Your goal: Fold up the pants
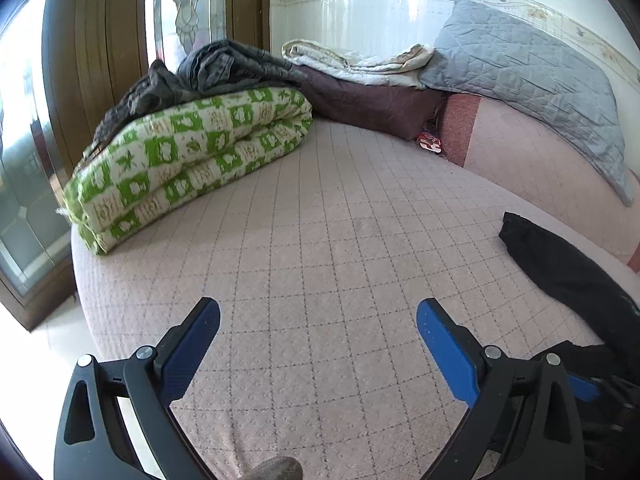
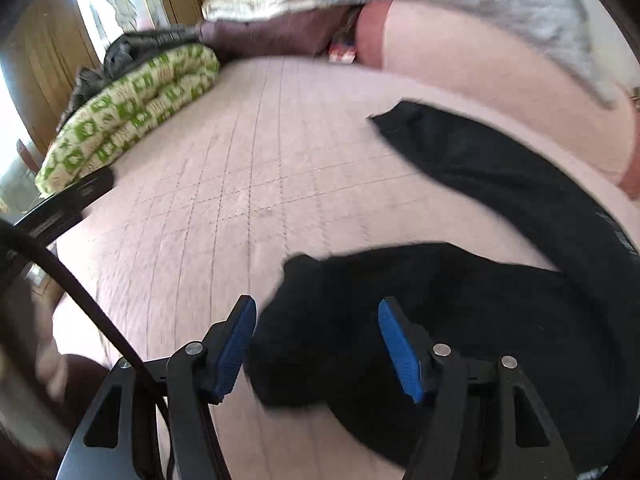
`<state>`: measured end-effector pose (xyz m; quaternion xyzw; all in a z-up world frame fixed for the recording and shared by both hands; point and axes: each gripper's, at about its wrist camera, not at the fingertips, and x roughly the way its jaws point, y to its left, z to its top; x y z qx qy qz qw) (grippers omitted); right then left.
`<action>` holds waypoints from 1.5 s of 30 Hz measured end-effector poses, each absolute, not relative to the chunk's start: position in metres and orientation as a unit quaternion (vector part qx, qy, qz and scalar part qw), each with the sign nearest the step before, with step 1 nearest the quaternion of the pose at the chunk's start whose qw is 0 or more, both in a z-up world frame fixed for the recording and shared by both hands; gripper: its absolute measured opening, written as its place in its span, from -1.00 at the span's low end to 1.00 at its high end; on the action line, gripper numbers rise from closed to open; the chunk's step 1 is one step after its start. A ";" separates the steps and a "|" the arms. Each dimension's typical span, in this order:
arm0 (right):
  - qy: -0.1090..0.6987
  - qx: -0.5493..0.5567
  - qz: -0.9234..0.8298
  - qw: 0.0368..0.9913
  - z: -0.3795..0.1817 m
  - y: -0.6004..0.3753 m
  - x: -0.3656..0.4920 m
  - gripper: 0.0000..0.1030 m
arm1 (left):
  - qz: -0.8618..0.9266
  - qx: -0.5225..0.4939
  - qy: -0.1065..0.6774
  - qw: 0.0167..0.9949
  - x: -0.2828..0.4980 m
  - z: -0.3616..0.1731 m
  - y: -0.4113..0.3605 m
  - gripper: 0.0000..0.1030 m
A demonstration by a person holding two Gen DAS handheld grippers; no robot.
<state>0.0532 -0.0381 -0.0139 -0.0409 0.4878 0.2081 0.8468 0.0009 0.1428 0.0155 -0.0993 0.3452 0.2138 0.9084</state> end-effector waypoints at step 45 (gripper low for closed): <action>0.368 0.071 -0.048 0.926 0.025 -0.237 -0.086 0.83 | 0.033 0.009 0.419 0.907 0.003 -0.010 0.010 0.92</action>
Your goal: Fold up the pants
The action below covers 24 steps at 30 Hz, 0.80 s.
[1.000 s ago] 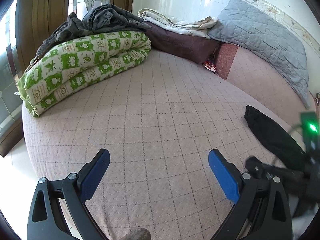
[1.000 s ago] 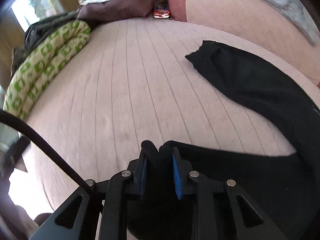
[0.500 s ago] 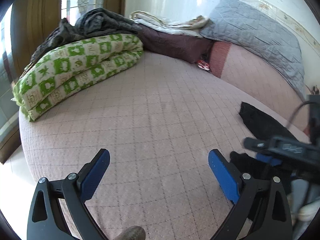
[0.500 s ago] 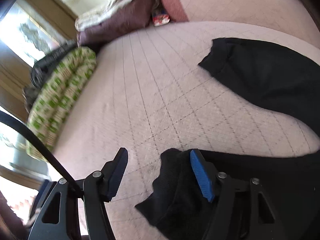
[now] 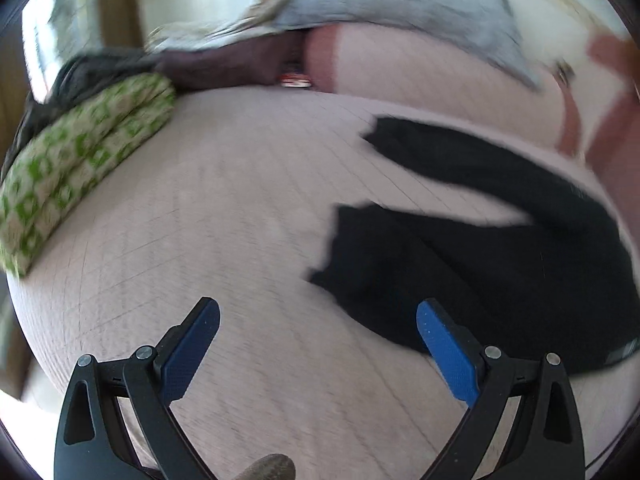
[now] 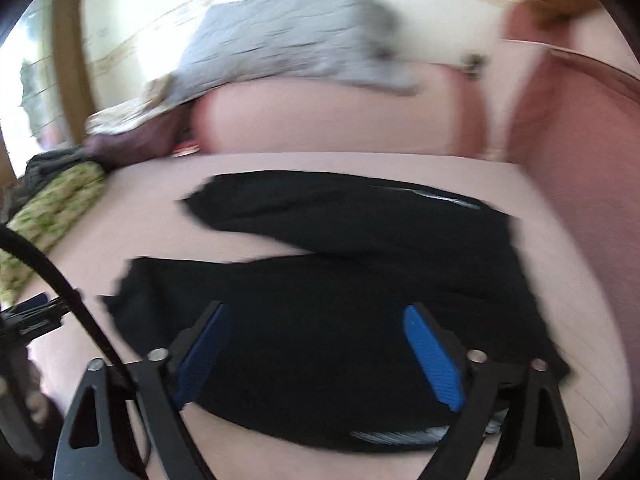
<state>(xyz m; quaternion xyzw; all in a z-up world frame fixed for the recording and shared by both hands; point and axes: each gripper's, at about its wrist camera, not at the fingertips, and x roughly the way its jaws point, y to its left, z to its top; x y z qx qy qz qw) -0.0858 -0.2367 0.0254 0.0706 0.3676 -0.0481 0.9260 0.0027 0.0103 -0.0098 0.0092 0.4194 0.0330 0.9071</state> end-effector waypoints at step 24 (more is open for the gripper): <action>0.381 0.263 -0.095 0.881 -0.030 -0.309 -0.131 0.83 | -0.014 0.139 0.426 0.894 -0.027 -0.038 -0.052 0.49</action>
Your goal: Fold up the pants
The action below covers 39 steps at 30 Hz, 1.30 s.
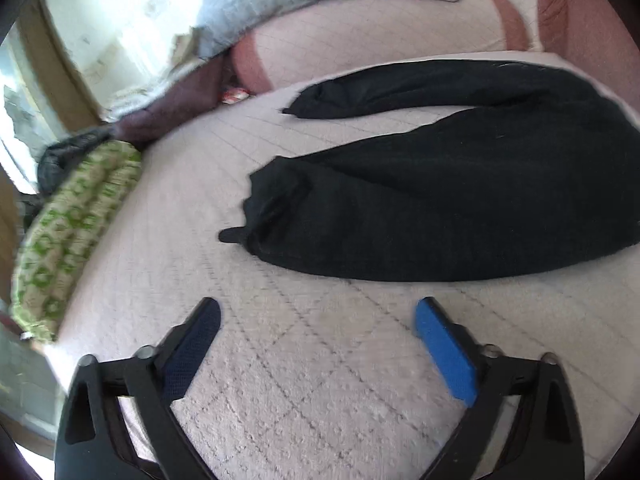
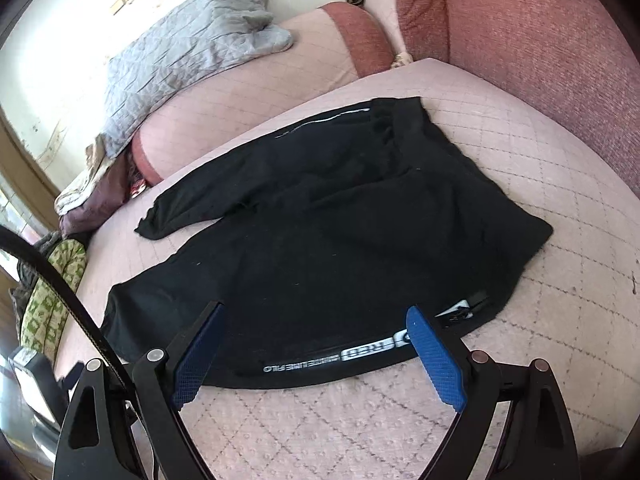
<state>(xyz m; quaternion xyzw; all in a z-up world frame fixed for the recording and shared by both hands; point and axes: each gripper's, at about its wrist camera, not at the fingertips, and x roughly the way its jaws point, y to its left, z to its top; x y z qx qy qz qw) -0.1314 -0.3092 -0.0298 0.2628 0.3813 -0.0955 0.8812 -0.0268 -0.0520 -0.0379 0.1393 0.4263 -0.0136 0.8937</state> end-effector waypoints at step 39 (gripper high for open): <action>0.348 0.409 -0.176 0.825 -0.051 -0.377 -0.168 -0.60 | -0.087 -0.131 0.522 0.838 0.033 -0.028 0.034 -0.74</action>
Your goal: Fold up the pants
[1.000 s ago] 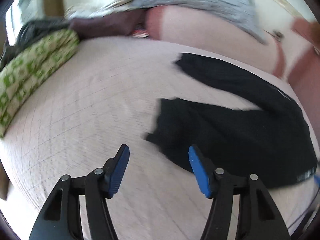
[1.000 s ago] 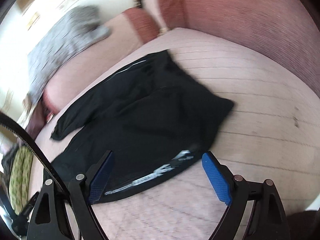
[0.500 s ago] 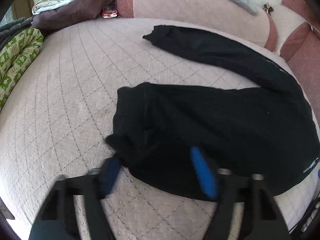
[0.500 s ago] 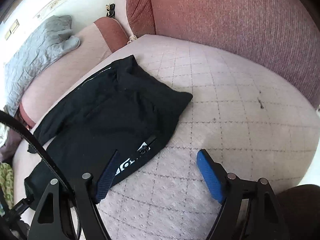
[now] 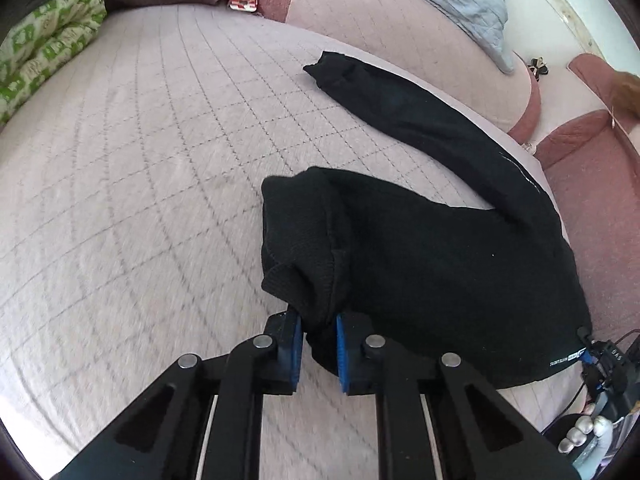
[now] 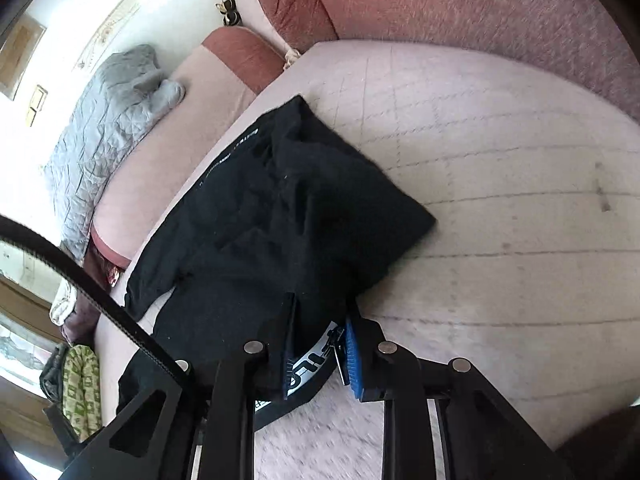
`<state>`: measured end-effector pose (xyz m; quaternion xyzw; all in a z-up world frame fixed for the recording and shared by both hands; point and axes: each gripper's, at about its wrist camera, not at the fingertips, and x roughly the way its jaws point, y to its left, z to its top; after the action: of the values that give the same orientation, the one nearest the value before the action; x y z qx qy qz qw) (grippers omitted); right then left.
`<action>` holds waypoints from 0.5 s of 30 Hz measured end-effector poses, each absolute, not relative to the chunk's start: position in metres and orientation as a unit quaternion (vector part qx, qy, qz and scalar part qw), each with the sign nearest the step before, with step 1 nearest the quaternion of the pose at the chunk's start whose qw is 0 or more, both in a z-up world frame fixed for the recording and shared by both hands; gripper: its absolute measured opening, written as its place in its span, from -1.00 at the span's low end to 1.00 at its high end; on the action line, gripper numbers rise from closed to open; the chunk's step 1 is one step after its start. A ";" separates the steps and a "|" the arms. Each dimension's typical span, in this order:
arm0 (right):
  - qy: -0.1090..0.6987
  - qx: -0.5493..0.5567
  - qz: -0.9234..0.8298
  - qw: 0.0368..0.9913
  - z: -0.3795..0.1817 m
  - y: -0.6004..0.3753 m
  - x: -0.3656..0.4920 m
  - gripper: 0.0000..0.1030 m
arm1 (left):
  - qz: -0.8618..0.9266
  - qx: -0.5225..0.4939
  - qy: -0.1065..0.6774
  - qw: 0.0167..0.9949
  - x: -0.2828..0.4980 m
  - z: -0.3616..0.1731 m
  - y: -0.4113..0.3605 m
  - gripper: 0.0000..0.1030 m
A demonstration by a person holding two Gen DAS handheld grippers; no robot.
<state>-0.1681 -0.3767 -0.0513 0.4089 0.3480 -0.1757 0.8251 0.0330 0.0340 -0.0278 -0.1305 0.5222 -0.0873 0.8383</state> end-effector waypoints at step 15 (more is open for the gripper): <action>0.334 0.393 -0.230 0.825 -0.029 -0.377 -0.221 0.01 | -0.013 -0.143 0.498 0.855 -0.018 -0.017 0.080 -0.17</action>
<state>-0.2211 -0.3766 -0.0285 0.3932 0.3338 -0.2298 0.8253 -0.0178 0.0804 -0.0167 -0.1433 0.4978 -0.0134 0.8553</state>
